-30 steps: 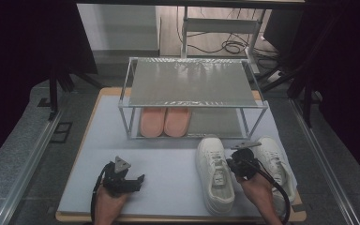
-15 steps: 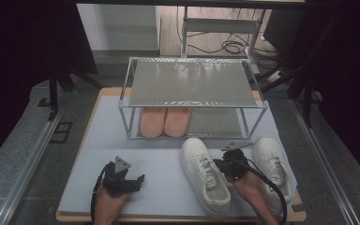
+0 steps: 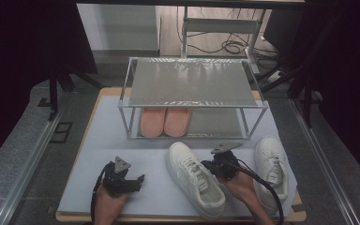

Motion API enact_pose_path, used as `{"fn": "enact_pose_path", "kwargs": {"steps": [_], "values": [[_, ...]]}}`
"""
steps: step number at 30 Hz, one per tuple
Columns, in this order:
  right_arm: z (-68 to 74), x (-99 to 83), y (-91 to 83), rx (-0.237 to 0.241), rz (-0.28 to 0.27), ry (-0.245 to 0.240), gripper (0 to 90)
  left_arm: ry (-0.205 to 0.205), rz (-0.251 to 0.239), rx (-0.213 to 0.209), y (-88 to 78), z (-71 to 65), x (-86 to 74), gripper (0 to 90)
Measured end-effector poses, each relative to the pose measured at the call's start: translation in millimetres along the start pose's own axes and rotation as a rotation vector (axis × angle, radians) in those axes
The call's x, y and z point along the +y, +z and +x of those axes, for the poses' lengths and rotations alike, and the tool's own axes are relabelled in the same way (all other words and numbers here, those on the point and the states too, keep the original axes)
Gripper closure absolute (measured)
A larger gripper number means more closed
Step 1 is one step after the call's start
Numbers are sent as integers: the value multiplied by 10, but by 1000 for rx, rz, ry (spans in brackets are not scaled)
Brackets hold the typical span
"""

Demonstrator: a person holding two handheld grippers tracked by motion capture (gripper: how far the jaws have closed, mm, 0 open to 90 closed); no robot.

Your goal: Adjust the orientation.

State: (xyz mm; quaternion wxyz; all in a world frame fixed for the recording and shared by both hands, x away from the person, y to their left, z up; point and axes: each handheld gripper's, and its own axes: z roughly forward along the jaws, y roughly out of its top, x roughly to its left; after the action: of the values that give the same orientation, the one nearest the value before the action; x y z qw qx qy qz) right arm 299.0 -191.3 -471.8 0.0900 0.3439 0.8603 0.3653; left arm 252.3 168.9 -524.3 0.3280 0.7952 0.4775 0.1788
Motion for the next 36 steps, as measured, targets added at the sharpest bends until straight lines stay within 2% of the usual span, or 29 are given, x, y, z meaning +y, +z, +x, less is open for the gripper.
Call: {"fn": "enact_pose_path", "kwargs": {"steps": [3, 5, 13, 20, 28, 36], "values": [[41, 8, -105, -35, -4, -42, 839, -3, -2, 1, 2, -2, 0, 131], [47, 7, -193, -39, -12, -45, 834, -4, -4, 0, 2, -3, 0, 131], [33, -113, -588, -36, -36, -25, 773, 0, 0, 0, 0, 0, 0, 131], [108, -252, -839, -16, -49, -21, 694, -1, -1, 0, 0, -1, 0, 131], [217, -299, -869, 57, -67, 1, 592, -1, -1, 0, 0, -1, 0, 131], [266, -259, -666, 55, -29, -14, 564, 0, 1, 0, 0, 0, 0, 131]]}}
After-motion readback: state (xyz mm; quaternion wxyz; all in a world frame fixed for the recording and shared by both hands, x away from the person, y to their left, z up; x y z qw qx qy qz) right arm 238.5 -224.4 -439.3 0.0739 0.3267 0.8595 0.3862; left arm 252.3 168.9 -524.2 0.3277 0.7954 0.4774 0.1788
